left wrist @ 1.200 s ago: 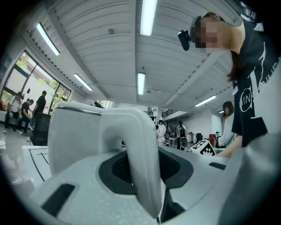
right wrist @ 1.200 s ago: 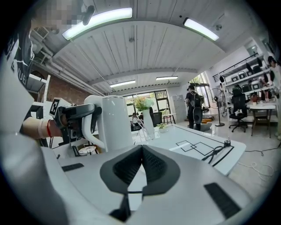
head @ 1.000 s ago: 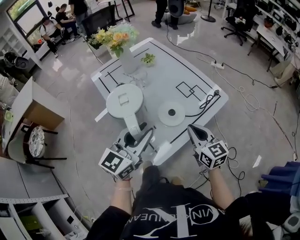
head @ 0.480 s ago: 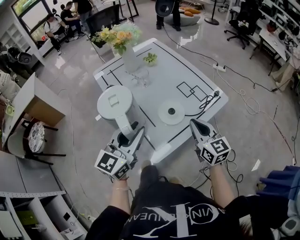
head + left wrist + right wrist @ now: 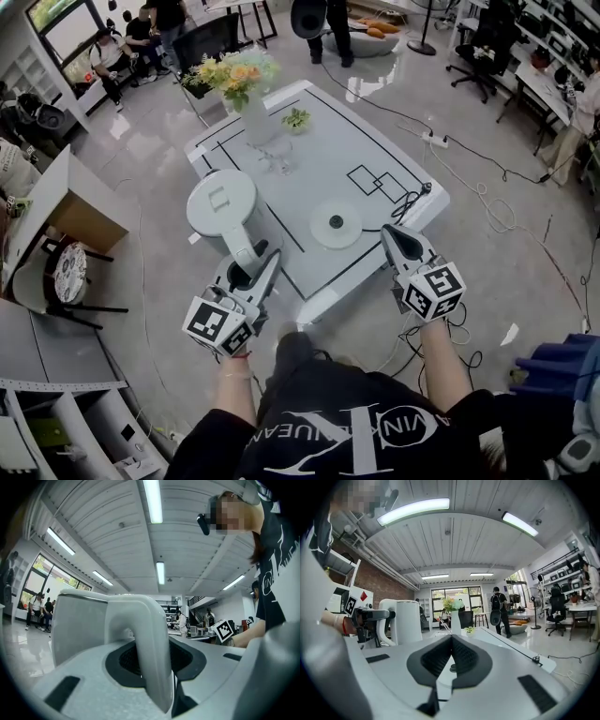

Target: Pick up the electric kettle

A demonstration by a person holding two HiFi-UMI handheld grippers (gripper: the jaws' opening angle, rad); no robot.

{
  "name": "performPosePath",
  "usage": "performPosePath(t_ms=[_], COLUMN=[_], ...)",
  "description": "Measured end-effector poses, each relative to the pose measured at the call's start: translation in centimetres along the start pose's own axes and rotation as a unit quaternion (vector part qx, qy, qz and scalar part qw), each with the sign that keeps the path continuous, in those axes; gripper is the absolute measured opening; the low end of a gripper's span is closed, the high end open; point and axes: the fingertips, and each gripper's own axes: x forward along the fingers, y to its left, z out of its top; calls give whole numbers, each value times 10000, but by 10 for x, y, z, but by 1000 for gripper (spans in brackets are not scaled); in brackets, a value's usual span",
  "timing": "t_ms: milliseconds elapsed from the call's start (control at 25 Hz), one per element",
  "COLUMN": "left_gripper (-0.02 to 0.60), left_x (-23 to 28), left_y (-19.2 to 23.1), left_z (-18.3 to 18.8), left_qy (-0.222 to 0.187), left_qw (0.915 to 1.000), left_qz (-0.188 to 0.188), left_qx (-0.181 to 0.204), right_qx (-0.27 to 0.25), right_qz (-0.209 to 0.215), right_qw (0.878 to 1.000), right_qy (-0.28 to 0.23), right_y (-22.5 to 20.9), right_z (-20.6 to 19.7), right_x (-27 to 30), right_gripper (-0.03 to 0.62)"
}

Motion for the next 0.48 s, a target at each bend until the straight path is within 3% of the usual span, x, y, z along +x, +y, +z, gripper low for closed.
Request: performPosePath(t_ms=[480], left_gripper=[112], left_x=[4], left_y=[-6], left_z=[2], left_qy=[-4], left_qw=[10000], left_qz=[92], left_qx=[21], right_qx=[28], right_qz=[-23], right_qw=[9999], right_qy=[-110], right_y=[-7], right_z=[9], right_x=[-13], right_gripper=[-3])
